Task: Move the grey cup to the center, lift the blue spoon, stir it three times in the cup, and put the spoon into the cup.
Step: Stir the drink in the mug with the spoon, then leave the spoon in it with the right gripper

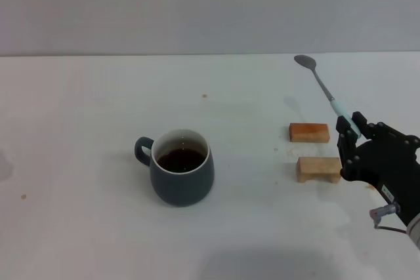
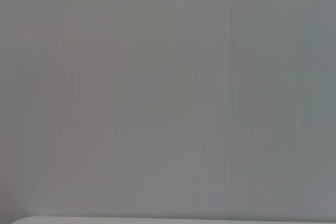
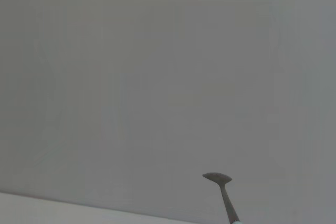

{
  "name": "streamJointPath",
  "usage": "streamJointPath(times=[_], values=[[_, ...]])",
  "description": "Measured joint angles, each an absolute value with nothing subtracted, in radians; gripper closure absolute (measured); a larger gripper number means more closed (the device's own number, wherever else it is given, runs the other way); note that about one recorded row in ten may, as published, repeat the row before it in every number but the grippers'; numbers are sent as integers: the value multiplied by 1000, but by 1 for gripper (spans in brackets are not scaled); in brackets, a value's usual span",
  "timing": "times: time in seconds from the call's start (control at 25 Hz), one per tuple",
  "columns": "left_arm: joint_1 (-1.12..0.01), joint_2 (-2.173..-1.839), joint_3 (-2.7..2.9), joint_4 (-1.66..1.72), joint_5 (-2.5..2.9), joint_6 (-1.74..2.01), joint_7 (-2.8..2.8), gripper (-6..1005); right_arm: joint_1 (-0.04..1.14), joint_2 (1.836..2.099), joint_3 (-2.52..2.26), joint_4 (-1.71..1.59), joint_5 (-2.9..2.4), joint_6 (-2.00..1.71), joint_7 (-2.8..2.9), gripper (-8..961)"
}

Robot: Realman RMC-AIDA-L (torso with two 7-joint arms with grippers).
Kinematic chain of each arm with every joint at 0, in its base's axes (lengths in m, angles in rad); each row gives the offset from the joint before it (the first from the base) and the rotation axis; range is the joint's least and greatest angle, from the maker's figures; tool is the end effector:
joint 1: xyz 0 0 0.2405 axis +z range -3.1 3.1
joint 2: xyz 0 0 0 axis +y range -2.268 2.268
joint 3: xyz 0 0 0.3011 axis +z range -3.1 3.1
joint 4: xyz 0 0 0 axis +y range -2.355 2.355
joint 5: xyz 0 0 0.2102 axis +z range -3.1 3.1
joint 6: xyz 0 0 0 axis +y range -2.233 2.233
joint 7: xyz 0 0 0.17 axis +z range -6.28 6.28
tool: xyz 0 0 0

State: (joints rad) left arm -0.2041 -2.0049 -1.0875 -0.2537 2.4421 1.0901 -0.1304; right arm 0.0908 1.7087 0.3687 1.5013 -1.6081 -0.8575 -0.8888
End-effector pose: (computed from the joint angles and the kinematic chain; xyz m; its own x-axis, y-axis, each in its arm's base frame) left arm -0.4481 0.3053 0.0088 0.7229 0.0719 0.6872 0.6815 0.0901 -0.7263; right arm 0.2583 0.2600 -0.0540 0.7572 -0.1378 -0.6384 -0.6430 -0.3287 -0.6917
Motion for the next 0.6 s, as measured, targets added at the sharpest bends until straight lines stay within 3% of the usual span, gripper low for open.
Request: streamJointPath(times=[0.36,0.6], values=[[-209,-2005,-1088,-247,2440,1090,-130,999,78,1658,427,1562,-1615,-749,-884,794],[-211,-2005,-1088,-246,2439,1090,-130,999,62,1656,504,1573,-1620,-657,-874,794]])
